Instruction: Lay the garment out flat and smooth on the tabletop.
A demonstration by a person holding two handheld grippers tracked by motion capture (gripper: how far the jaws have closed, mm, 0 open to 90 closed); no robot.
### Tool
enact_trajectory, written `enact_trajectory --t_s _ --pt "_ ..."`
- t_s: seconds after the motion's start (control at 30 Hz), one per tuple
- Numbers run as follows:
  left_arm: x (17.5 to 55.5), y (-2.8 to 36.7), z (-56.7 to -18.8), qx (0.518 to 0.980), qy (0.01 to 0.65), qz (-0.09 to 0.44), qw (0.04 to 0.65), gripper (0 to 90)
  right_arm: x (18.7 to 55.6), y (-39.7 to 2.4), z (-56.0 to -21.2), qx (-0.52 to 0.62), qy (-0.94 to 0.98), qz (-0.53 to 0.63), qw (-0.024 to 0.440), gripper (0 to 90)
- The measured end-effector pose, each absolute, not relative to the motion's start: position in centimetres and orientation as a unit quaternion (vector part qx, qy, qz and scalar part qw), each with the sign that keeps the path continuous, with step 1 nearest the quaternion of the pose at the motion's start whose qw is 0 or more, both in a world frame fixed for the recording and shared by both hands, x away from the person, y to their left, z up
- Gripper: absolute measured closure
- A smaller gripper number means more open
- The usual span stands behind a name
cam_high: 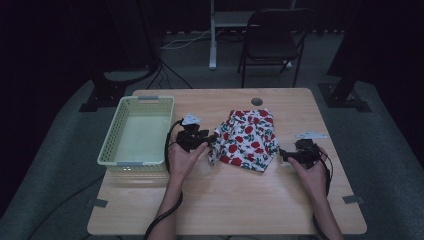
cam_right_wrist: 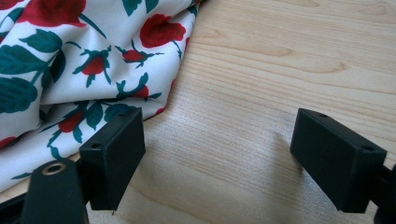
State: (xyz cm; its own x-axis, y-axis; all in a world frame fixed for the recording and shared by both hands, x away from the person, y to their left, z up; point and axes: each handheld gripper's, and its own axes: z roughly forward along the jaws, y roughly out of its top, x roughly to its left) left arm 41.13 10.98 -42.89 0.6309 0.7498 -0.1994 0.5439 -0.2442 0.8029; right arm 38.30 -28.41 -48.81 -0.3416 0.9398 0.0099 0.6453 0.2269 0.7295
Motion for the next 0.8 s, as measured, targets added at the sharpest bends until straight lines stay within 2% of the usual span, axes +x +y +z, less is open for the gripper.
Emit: enact_trajectory --t_s 0.47,0.8 --pt "42.2 11.4 -44.4 0.757 0.467 0.137 0.436 59.0 38.3 -28.4 -48.8 0.527 0.751 0.328 0.224 17.4" --pt "43.0 10.3 -45.8 0.764 0.476 0.143 0.413 60.2 38.3 -28.4 -48.8 0.527 0.751 0.329 0.224 17.4"
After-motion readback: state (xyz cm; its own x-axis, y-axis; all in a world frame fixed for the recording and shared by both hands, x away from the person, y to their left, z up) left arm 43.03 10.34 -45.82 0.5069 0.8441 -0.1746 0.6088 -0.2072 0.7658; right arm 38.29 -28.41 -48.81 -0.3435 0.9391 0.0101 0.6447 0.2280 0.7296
